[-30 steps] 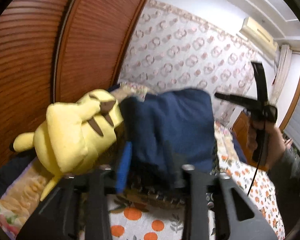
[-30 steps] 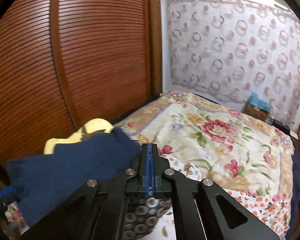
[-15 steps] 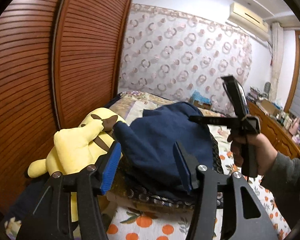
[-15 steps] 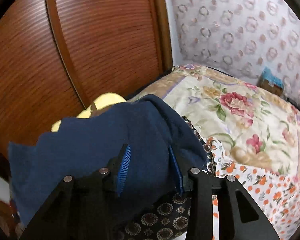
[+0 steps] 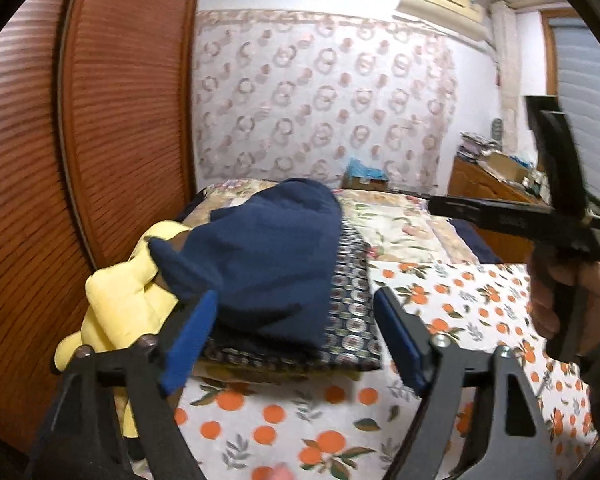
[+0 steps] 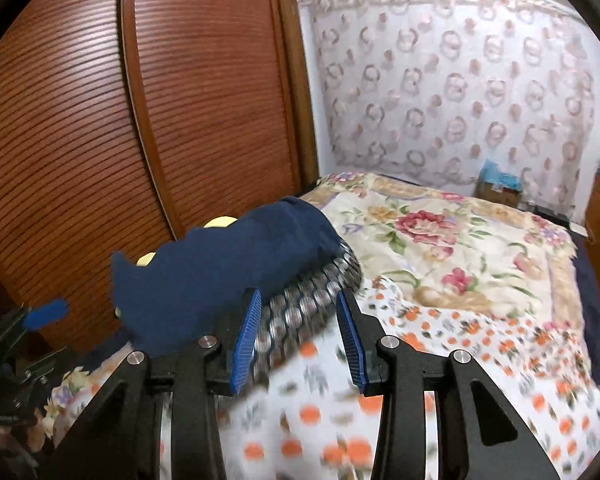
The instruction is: Fold small clothes
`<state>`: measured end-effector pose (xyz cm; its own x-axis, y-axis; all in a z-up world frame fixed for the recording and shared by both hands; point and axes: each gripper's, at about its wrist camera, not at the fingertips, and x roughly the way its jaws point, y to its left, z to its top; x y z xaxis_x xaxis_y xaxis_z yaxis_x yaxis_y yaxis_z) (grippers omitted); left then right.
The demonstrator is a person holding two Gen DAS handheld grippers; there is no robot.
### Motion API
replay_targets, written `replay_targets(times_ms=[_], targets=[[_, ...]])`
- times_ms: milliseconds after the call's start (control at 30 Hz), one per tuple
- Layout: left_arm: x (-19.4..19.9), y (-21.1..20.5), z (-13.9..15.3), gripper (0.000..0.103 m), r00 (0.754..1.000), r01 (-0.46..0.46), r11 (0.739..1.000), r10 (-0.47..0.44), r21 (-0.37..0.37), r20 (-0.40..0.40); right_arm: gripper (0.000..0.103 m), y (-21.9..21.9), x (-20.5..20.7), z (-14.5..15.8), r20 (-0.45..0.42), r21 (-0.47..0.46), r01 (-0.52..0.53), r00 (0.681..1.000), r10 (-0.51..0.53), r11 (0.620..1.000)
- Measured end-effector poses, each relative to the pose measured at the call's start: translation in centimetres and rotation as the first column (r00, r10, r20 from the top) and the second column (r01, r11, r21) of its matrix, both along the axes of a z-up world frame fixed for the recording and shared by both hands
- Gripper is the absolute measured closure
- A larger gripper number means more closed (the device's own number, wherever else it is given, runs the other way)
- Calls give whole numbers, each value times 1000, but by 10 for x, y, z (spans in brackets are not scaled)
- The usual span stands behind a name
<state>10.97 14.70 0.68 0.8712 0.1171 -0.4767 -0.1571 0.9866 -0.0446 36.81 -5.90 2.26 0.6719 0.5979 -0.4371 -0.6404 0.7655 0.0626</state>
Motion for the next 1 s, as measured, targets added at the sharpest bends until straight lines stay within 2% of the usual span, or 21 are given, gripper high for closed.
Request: replay_targets(times_ms=[100, 200, 267, 400, 467, 700, 1000], targets=[[-5, -18, 4, 18, 999, 36, 999, -36, 30, -7, 60, -29, -43, -3, 10, 15, 33, 999, -33, 999], [-13, -35, 9, 16, 997, 71, 997, -71, 22, 4, 54, -55, -83, -7, 18, 39, 74, 997, -75, 997], [-16, -44, 13, 16, 996, 84, 996, -84, 18, 11, 46, -71, -110, -7, 38, 47, 107, 993, -109, 993], [-22, -64, 23, 16, 992, 123, 992, -124, 26, 28, 38, -95, -166, -4, 75, 52, 175, 981, -178, 983], [-27, -71, 27, 16, 990, 135, 990, -136, 34, 36, 29, -103, -188, -4, 80, 58, 192, 977, -196, 980], [-38, -97, 39, 16, 986, 152, 988, -154, 33, 58, 28, -104, -252, -1, 94, 64, 269, 957, -274, 961], [-45, -110, 42, 16, 984, 167, 986, -168, 27, 60, 28, -91, -279, 0, 109, 77, 336, 933, -343, 939]])
